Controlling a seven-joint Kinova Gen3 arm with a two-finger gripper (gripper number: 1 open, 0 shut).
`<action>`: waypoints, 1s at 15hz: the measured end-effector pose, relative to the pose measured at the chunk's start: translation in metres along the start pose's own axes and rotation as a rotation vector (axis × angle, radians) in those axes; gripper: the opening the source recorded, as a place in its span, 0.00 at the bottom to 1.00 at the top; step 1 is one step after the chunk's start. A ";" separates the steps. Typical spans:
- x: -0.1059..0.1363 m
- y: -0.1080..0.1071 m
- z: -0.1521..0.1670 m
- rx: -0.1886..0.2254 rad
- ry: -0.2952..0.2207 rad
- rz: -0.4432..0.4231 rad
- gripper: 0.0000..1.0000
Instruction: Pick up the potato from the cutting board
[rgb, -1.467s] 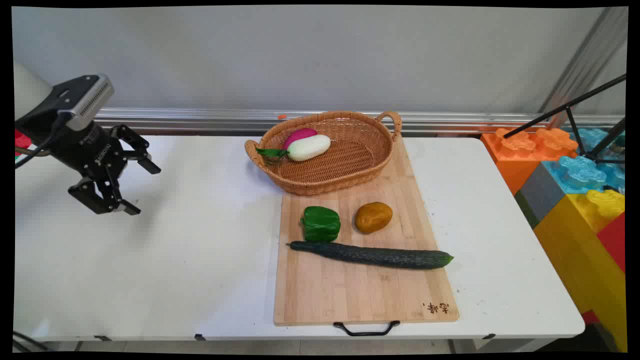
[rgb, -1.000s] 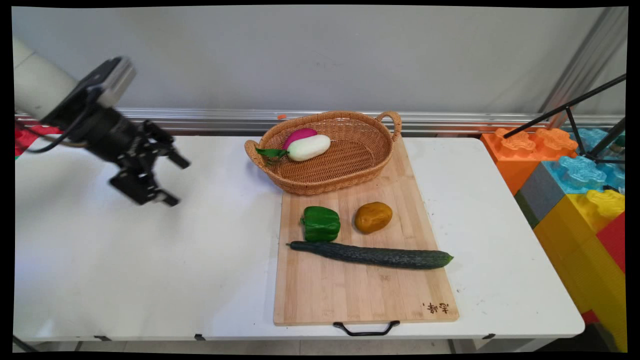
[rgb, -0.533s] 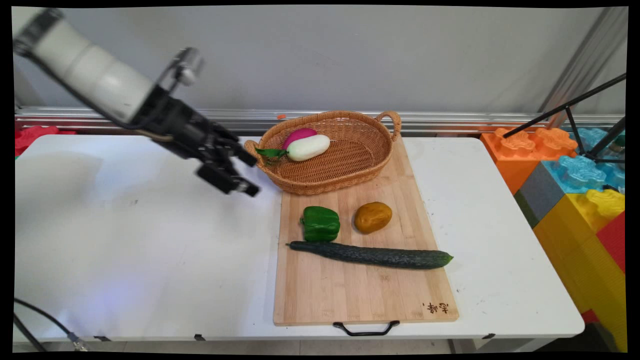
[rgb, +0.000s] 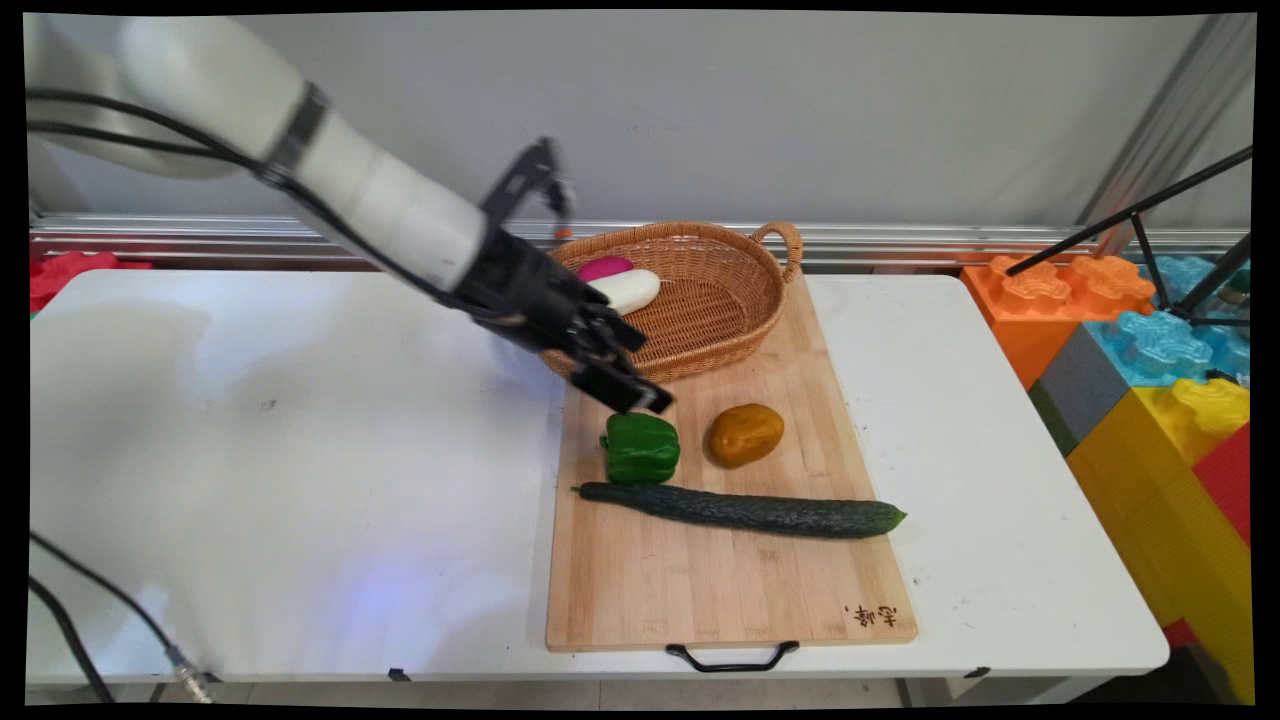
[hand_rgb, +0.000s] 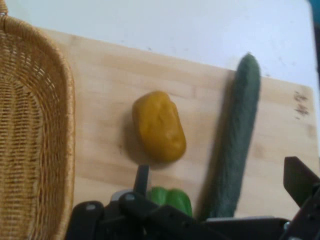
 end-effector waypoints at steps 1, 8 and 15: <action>0.005 0.004 0.010 0.017 -0.004 -0.003 1.00; 0.028 0.019 0.073 0.152 -0.063 -0.023 1.00; 0.038 0.019 0.124 0.207 -0.112 -0.061 1.00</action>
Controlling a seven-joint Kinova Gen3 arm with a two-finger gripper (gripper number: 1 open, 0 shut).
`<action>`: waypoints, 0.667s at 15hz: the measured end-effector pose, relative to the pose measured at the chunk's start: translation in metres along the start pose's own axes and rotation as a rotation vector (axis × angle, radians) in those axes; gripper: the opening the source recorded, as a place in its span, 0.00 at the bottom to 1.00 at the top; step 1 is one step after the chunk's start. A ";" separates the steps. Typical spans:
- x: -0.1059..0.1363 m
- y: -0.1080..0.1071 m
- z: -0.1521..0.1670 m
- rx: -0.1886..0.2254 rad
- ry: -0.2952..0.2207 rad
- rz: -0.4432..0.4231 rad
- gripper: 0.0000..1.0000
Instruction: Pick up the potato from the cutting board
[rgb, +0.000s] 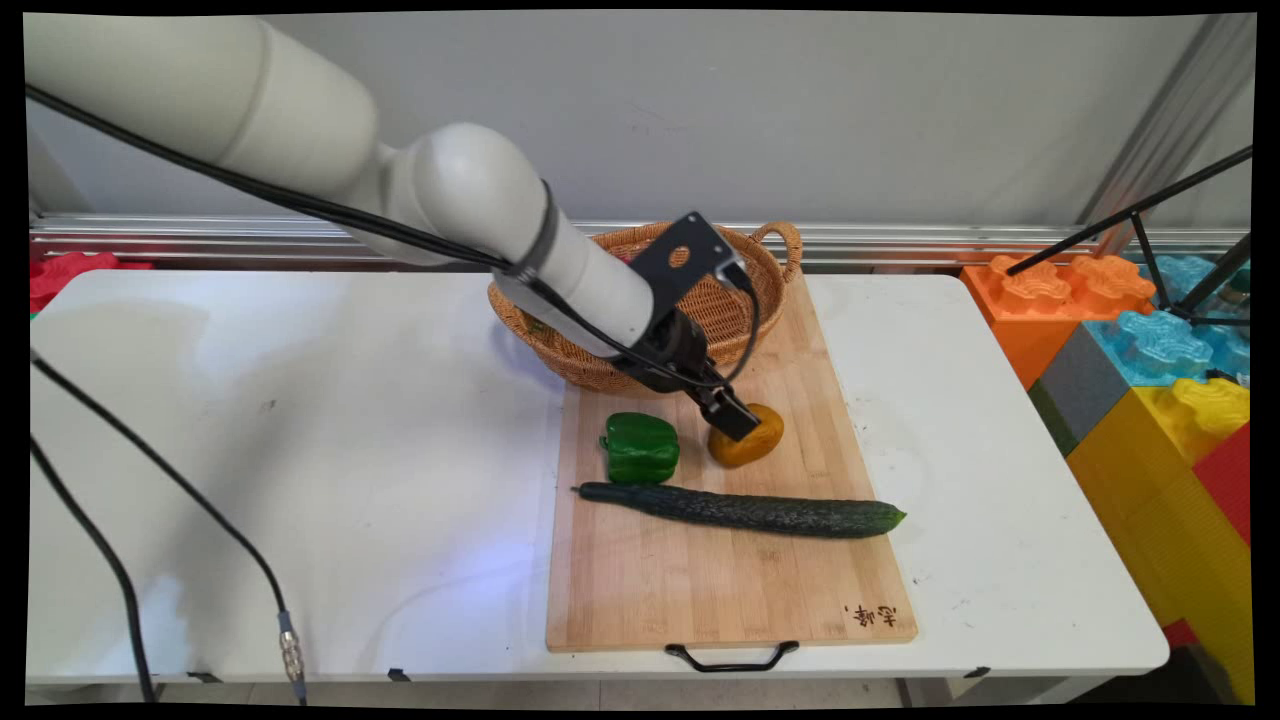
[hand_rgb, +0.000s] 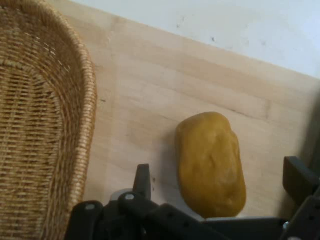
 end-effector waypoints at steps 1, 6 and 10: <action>0.001 0.000 0.006 0.004 -0.006 -0.001 1.00; 0.001 0.001 0.032 0.022 -0.034 -0.003 1.00; 0.000 0.001 0.047 0.028 -0.044 -0.005 1.00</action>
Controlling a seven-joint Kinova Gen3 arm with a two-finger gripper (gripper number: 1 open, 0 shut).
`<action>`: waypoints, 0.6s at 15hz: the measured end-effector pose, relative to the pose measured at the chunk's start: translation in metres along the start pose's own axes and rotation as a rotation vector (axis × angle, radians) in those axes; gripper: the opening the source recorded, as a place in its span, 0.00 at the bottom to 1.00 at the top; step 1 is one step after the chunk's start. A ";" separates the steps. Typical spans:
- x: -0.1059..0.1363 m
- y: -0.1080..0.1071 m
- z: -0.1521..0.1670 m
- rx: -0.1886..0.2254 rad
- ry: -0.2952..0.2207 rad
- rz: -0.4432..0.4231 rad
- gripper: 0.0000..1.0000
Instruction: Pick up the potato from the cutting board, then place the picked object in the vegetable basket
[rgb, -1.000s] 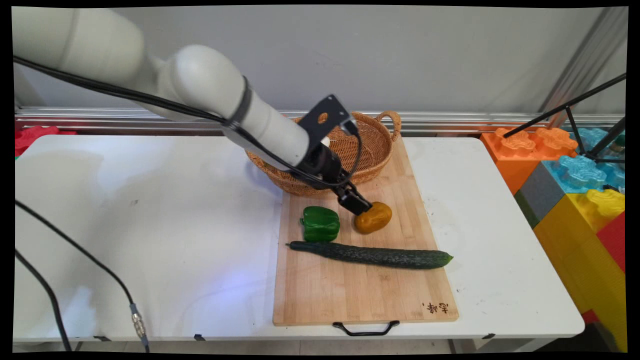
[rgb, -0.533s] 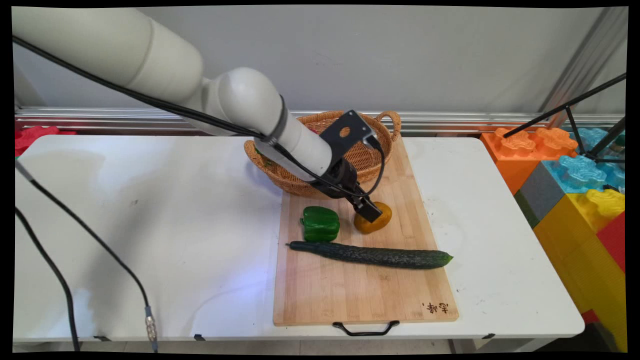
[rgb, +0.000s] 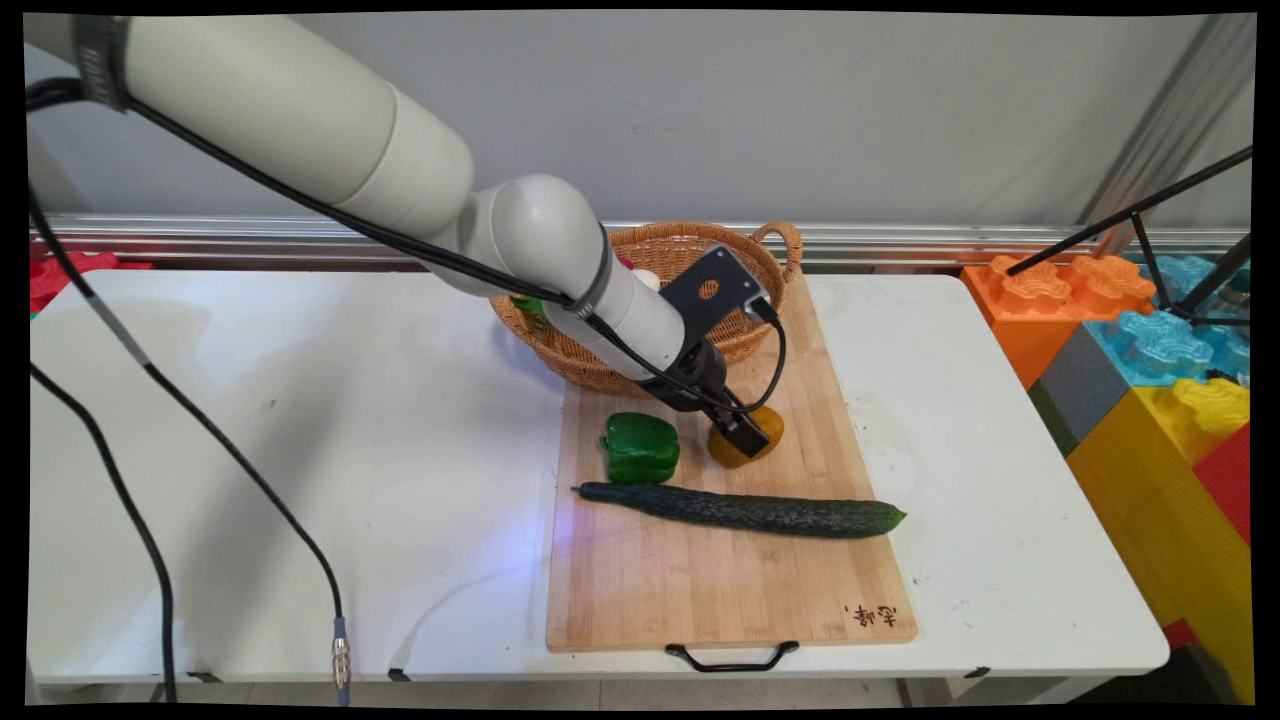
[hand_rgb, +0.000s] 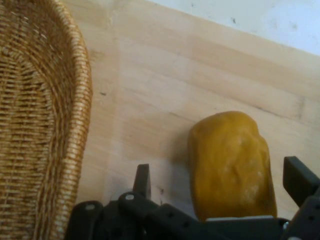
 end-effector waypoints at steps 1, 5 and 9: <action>0.000 0.000 0.003 -0.001 0.000 0.001 1.00; 0.000 0.001 0.009 -0.011 0.000 0.017 0.00; 0.000 -0.002 0.002 -0.031 0.009 0.035 0.00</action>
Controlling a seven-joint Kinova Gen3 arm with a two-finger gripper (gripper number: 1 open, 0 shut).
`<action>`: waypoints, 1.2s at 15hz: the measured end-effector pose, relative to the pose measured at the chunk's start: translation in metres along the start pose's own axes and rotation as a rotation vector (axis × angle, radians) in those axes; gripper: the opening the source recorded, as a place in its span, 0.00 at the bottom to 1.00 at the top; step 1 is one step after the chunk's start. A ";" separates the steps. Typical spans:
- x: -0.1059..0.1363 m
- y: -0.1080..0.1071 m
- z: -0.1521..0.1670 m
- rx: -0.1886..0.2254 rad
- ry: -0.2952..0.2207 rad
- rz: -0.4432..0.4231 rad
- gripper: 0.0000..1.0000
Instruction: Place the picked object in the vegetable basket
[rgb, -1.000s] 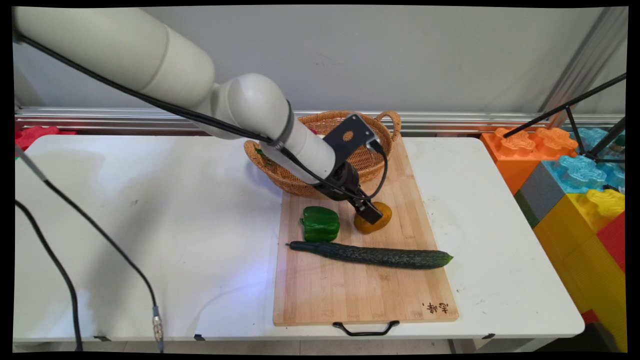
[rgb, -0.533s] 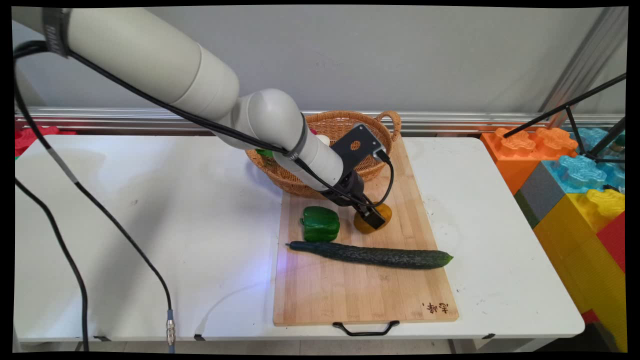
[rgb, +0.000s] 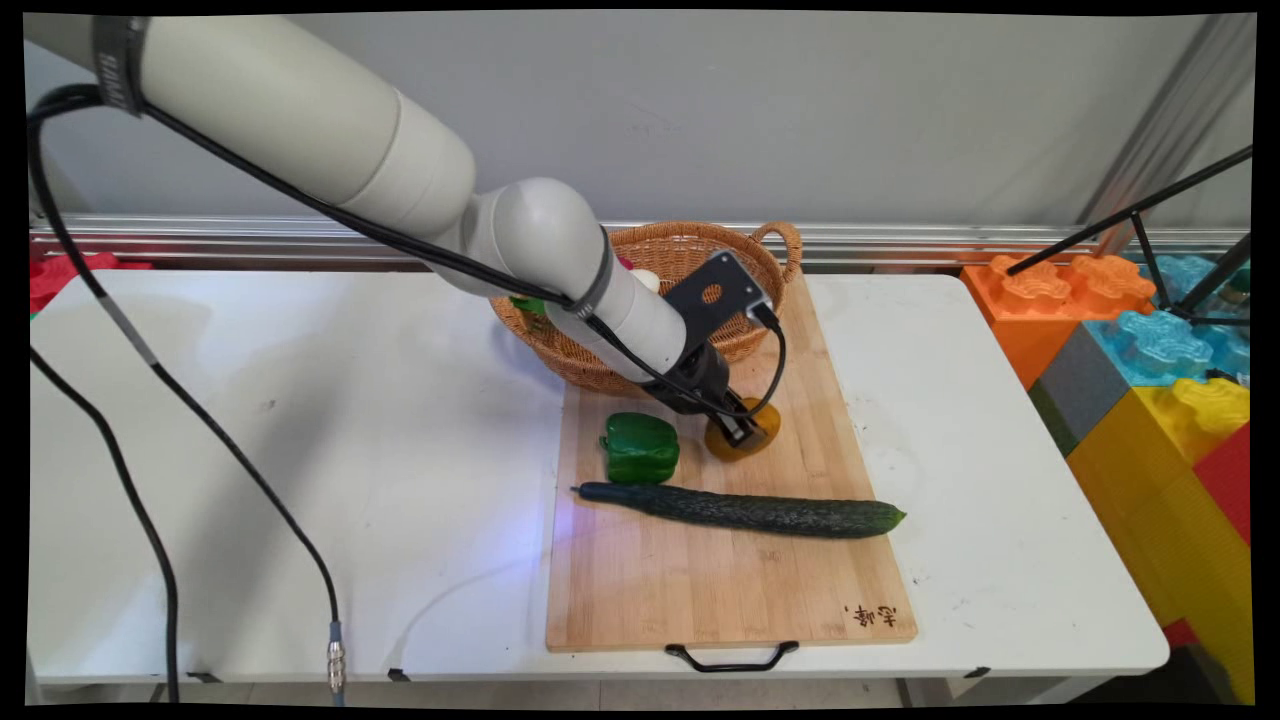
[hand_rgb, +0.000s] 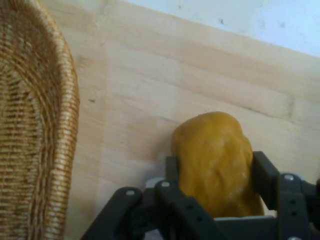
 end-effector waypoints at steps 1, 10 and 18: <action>0.001 -0.001 -0.004 -0.009 0.011 0.009 0.00; 0.033 -0.030 -0.053 -0.057 0.168 0.060 0.00; 0.086 -0.106 -0.090 0.121 0.300 0.102 0.00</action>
